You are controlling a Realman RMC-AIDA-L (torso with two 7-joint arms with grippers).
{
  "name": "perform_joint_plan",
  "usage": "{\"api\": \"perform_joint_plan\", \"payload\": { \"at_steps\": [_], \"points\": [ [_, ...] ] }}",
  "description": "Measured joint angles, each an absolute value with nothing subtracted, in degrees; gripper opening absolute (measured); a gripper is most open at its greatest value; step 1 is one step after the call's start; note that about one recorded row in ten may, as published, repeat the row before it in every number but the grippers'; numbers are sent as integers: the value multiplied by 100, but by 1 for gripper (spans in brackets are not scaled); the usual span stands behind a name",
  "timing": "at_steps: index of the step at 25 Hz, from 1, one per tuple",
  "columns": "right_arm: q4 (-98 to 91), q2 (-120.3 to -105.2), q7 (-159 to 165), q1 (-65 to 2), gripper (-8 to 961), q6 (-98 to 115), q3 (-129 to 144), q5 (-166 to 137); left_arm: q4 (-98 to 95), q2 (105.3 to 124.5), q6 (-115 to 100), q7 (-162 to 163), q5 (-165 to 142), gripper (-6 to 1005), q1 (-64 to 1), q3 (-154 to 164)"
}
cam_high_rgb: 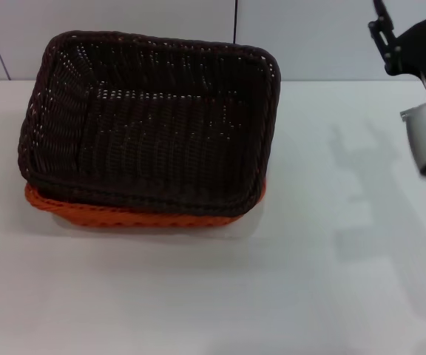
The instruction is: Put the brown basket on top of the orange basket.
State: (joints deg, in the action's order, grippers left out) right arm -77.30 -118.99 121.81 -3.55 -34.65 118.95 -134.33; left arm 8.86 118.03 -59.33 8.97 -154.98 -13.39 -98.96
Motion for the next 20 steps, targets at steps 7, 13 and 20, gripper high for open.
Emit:
{"api": "perform_joint_plan", "payload": {
  "at_steps": [7,13,20],
  "points": [
    [-4769,-11924,14899,-872,689,-7364,12382,-13980,888,11819,-5961,905,-15496,765,-1311,-9913],
    [-3953,-11933,15431,-935,703,-7864,12586,-11820,888,11821,-6028,933,-15493,765,-1301,-9911],
    [-3556,-11938,15729,-736,720,-7757,12657,-11133,888,11824,-6284,938,-15521,765,-1301,-9864]
  ]
}}
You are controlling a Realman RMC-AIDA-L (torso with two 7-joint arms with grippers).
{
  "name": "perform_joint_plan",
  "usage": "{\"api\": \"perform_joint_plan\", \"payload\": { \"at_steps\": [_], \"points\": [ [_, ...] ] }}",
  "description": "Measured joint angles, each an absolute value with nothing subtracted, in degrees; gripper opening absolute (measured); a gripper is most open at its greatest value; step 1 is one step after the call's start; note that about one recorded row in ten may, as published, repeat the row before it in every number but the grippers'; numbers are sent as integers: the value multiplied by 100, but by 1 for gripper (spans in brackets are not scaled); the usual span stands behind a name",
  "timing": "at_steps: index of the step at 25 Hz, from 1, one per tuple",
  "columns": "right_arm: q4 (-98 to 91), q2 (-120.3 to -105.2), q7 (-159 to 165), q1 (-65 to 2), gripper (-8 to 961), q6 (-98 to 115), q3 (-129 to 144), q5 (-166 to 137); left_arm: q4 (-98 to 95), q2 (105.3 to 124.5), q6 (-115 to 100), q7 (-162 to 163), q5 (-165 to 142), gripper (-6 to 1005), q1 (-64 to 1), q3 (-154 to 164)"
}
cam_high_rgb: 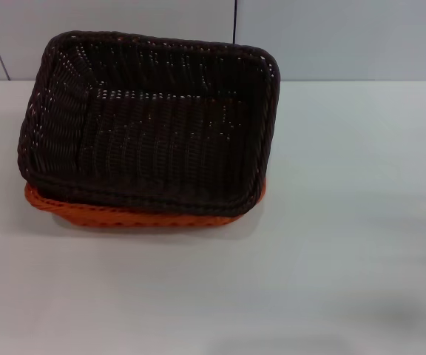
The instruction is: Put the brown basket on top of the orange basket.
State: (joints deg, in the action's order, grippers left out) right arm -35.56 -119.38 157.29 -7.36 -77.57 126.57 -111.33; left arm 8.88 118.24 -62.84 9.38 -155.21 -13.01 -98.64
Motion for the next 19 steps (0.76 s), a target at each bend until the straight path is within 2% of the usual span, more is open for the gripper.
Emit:
{"api": "perform_joint_plan", "payload": {
  "at_steps": [7,13,19],
  "points": [
    [-3509,-11957,15842,-680,736,-8053,12791,-11092,887,11839,-6648,955,-15537,765,-1328,-9788],
    [-3507,-11962,15874,-658,824,-8103,12783,-10947,887,11837,-6774,958,-15559,765,-1321,-9646],
    [-3456,-11968,15966,-632,824,-8097,12803,-10448,887,11823,-6986,958,-15566,765,-1318,-9470]
  ]
}}
